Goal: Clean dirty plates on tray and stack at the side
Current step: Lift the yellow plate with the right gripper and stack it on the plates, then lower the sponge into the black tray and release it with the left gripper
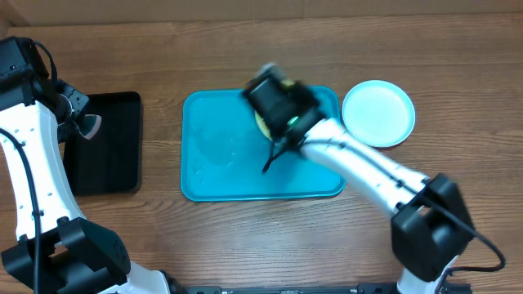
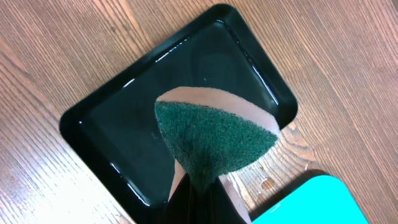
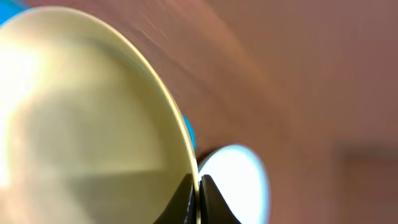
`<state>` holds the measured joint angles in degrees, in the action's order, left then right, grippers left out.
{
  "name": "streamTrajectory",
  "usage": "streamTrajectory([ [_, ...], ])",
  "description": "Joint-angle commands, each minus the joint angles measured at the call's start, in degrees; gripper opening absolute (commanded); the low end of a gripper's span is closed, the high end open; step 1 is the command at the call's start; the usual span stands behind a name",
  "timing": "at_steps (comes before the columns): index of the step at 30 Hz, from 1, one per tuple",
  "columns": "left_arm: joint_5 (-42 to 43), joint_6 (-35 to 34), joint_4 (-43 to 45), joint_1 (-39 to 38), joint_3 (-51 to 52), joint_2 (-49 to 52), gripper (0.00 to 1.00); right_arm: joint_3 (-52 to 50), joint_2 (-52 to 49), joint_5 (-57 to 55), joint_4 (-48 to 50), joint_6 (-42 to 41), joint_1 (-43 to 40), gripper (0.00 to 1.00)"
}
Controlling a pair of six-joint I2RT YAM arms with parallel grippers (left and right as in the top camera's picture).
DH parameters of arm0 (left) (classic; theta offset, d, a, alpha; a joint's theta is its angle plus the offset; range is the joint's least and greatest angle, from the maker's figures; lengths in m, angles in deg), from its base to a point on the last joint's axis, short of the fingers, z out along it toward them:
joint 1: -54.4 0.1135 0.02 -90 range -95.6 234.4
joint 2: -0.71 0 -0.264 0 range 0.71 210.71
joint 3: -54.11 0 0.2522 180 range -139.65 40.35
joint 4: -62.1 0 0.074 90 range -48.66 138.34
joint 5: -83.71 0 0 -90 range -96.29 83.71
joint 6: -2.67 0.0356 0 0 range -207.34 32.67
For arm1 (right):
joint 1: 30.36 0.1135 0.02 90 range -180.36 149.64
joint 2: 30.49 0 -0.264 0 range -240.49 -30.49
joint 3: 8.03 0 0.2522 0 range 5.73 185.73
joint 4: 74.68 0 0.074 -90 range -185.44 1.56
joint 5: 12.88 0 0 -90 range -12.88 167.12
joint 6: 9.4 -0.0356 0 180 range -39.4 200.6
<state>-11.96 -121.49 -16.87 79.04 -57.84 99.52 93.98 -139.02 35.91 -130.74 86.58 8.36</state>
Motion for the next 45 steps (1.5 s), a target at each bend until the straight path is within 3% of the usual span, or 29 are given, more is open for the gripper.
streamTrajectory([
  [1,0.85,0.98,-0.15,0.09,-0.37,0.52,0.04,1.53,6.8,21.9,-0.09,-22.32,-7.87,0.04],
  [5,0.83,1.4,-0.15,0.09,-0.37,0.52,0.04,1.53,9.35,46.69,-0.35,-22.32,-22.36,0.04],
  [8,0.85,1.38,-0.24,0.09,-0.37,0.52,0.04,1.42,9.11,53.77,-4.13,-22.34,-32.57,0.04],
  [15,0.85,1.36,-0.09,0.09,-0.37,0.52,0.04,0.0,5.84,52.26,-14.34,-22.32,-48.61,0.04],
  [27,0.87,1.36,-0.11,0.09,-0.33,0.52,0.04,-12.46,4.24,49.62,-0.15,-24.24,-52.5,0.04],
  [28,0.85,1.36,-0.11,0.09,-0.33,0.52,0.04,-12.76,4.17,49.64,-0.11,-24.24,-52.5,0.1],
  [30,0.87,1.36,-0.09,0.07,-0.33,0.52,0.04,-13.05,4.02,49.77,0.02,-24.24,-52.35,0.43],
  [32,0.87,1.36,0.09,0.09,-0.33,0.52,0.04,-13.07,4.0,50.4,-0.15,-24.24,-51.91,0.62],
  [37,2.29,1.38,1.27,0.07,0.04,0.55,0.04,-13.07,4.0,56.57,-0.37,-23.58,-49.09,0.65],
  [45,2.58,2.25,8.39,0.09,6.88,1.64,0.04,-13.07,4.0,57.83,2.58,-24.09,-34.4,0.76],
])
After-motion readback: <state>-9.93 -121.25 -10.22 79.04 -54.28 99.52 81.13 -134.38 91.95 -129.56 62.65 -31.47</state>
